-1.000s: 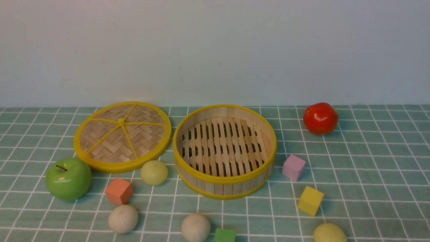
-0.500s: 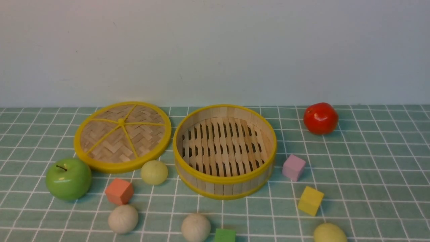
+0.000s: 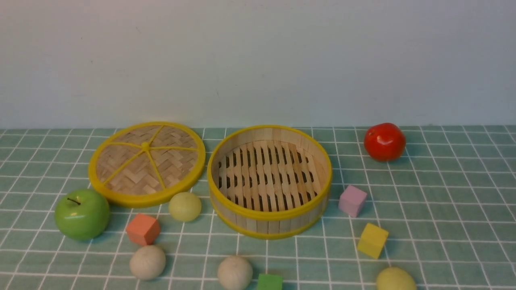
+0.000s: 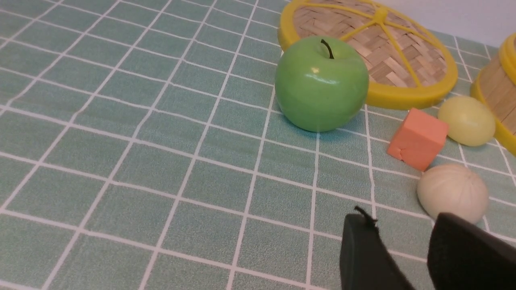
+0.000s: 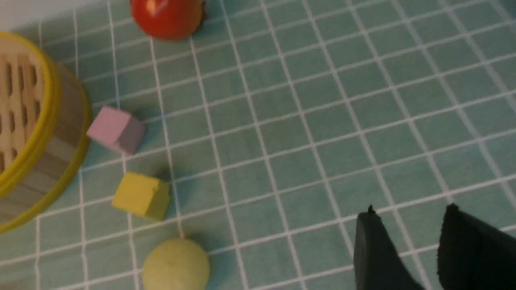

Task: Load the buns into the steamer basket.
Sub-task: Use the right arm to grab a steamed stuffed bun, then use the right arm to put the steamed stuffed bun into the steamer, then use the left arm to grab a steamed stuffed bun

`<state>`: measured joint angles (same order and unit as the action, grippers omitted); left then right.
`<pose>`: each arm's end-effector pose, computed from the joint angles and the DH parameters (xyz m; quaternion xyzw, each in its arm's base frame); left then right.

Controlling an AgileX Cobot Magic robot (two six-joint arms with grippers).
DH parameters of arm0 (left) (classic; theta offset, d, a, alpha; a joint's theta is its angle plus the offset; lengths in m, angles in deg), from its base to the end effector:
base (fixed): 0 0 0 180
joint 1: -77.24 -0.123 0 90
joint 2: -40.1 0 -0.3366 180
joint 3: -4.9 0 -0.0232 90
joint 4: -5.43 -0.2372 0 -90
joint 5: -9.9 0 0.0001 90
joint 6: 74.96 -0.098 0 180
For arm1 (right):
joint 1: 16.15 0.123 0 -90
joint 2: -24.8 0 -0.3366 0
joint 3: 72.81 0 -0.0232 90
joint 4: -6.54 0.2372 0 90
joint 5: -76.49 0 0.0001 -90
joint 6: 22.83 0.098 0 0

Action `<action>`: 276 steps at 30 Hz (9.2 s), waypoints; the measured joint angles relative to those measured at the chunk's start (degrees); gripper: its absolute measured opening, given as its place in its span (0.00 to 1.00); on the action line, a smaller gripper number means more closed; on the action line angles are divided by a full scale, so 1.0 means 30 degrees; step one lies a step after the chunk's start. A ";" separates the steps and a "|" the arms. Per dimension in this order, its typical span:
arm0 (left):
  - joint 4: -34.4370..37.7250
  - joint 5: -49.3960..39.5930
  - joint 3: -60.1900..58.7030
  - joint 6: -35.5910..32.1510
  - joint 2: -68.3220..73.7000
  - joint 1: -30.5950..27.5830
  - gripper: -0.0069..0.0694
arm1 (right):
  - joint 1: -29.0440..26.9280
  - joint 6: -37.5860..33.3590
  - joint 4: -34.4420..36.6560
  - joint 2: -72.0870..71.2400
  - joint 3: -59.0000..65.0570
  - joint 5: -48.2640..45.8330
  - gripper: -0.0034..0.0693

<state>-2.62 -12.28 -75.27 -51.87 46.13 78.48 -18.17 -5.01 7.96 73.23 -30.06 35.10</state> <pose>-0.0065 0.0053 0.1666 -0.1168 0.8014 -0.0648 0.5831 0.0864 -0.0014 0.3268 0.1629 0.9009 0.0664 0.3968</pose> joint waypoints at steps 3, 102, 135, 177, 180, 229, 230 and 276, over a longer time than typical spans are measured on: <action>0.0000 0.0000 0.0000 0.0000 0.0000 0.0000 0.40 | 0.0000 -0.3219 0.4004 0.1783 0.0000 0.0000 0.38; 0.0017 -0.0004 0.0000 0.0000 0.0000 0.0000 0.40 | 0.8512 -0.2492 0.3221 2.9284 -2.4306 0.0878 0.12; 0.0004 -0.0004 0.0000 0.0000 0.0000 0.0000 0.40 | 0.8512 -0.4060 0.2351 1.5810 -2.3753 -0.9541 0.02; 0.0011 -0.0004 0.0000 0.0000 0.0000 0.0000 0.40 | 0.8220 -0.4060 0.0601 -0.5266 -0.2687 -0.1624 0.03; 0.0011 -0.0004 0.0000 0.0000 0.0000 0.0000 0.40 | 0.6282 -0.4060 0.0478 -0.5863 -0.2687 -0.1628 0.04; 0.0011 -0.0017 0.0000 0.0000 0.0000 0.0000 0.40 | -0.2316 -0.4060 -0.1794 -1.4163 1.2163 0.6443 0.10; 0.0011 -0.0017 0.0000 0.0000 0.0000 0.0000 0.40 | -0.2316 -0.4060 -0.1794 -1.4163 1.2163 0.6443 0.10; 0.1769 -0.1358 1.5161 0.4840 1.0976 0.0000 0.40 | -0.2316 -0.4060 -0.1794 -1.4163 1.2163 0.6443 0.18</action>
<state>2.69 -16.36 -29.78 -37.35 79.06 78.48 -25.12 -17.19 2.58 30.74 6.43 54.42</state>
